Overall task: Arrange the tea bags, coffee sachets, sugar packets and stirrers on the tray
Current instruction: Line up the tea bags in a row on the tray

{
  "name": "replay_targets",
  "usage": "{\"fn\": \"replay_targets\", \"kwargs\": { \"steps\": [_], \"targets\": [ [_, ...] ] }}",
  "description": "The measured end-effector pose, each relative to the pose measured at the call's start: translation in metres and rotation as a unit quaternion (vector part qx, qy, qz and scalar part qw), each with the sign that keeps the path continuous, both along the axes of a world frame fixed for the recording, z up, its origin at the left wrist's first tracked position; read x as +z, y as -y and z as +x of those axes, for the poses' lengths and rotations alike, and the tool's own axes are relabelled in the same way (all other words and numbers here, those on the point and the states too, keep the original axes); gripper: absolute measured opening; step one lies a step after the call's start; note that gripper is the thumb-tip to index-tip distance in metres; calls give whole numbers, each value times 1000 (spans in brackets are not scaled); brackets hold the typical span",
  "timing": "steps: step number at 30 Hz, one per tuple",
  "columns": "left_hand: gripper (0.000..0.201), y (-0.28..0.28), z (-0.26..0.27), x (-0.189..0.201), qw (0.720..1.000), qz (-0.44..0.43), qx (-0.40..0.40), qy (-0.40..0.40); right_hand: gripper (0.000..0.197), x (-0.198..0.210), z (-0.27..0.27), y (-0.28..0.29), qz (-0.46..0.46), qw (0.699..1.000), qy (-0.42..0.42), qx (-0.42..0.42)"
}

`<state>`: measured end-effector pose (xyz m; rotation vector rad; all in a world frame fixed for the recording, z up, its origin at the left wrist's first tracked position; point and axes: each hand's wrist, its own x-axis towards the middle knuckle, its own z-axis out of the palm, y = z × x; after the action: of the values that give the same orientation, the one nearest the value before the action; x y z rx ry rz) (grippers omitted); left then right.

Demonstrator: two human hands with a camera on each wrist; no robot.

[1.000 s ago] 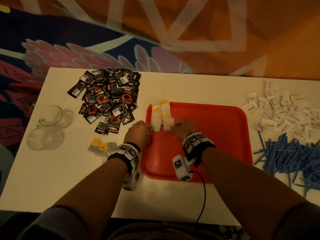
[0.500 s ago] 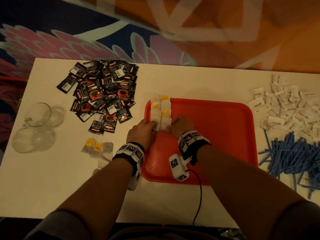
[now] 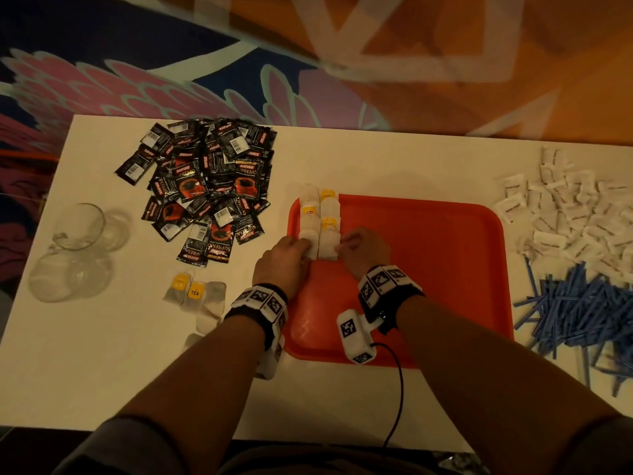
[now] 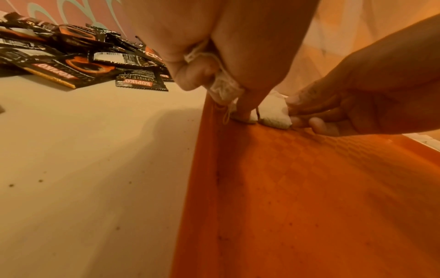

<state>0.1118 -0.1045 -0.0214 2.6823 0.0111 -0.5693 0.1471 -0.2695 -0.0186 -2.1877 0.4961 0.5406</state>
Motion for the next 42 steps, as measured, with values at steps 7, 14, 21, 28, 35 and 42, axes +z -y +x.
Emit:
{"fn": "replay_targets", "kwargs": {
  "steps": [7, 14, 21, 28, 35, 42],
  "targets": [
    [27, -3, -1, 5, 993, -72, 83, 41, 18, 4, -6, 7, 4, 1000, 18, -21],
    [36, -4, 8, 38, 875, -337, 345, -23, 8, 35, -1, 11, 60, 995, 63, 53],
    [71, 0, 10, 98, 687, -589, 382, -190, 13, 104, 2, 1, 180, 960, 137, 167],
    [92, 15, 10, 141, 685, -624, 311, -211, 11, 151, -4, -3, 259, 936, 136, 195],
    [77, 18, 7, 151, 664, -656, 291, -210, 15, 169, -11, 3, 238, 943, 154, 176],
    [59, 26, -1, 155, 733, -578, 350, -74, 25, 184, -11, 14, 210, 960, 167, 81]
  ]
}}
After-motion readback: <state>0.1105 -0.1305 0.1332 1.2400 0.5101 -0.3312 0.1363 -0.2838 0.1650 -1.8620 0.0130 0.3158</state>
